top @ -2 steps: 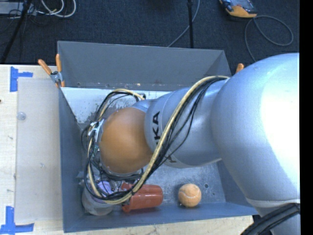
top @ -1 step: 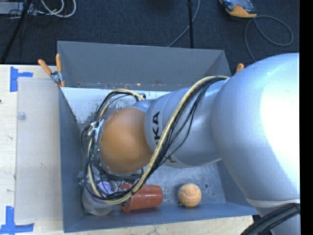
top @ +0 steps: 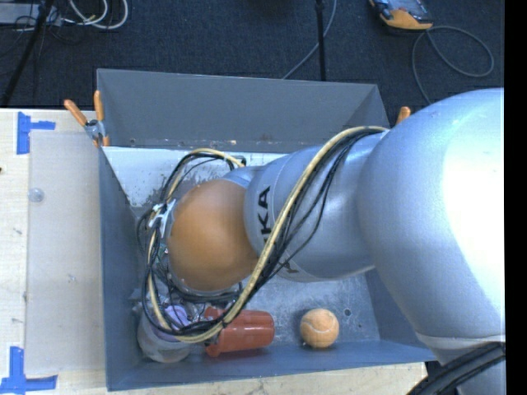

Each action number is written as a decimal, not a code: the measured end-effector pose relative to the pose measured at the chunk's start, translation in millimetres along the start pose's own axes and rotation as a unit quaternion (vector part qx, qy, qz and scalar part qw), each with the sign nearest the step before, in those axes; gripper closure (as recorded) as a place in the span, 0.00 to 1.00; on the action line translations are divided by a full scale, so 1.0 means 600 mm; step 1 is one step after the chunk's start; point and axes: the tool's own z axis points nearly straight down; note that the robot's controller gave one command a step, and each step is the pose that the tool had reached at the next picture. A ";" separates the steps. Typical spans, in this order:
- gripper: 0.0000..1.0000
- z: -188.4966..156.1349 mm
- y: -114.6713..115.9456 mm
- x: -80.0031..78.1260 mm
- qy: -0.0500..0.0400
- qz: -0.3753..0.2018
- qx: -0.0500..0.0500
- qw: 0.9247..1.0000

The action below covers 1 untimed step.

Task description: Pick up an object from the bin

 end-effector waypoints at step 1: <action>1.00 -0.011 0.003 0.001 0.001 0.000 -0.002 1.000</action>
Offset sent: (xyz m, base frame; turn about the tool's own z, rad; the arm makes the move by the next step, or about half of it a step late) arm 0.0001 0.0000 0.0533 0.0000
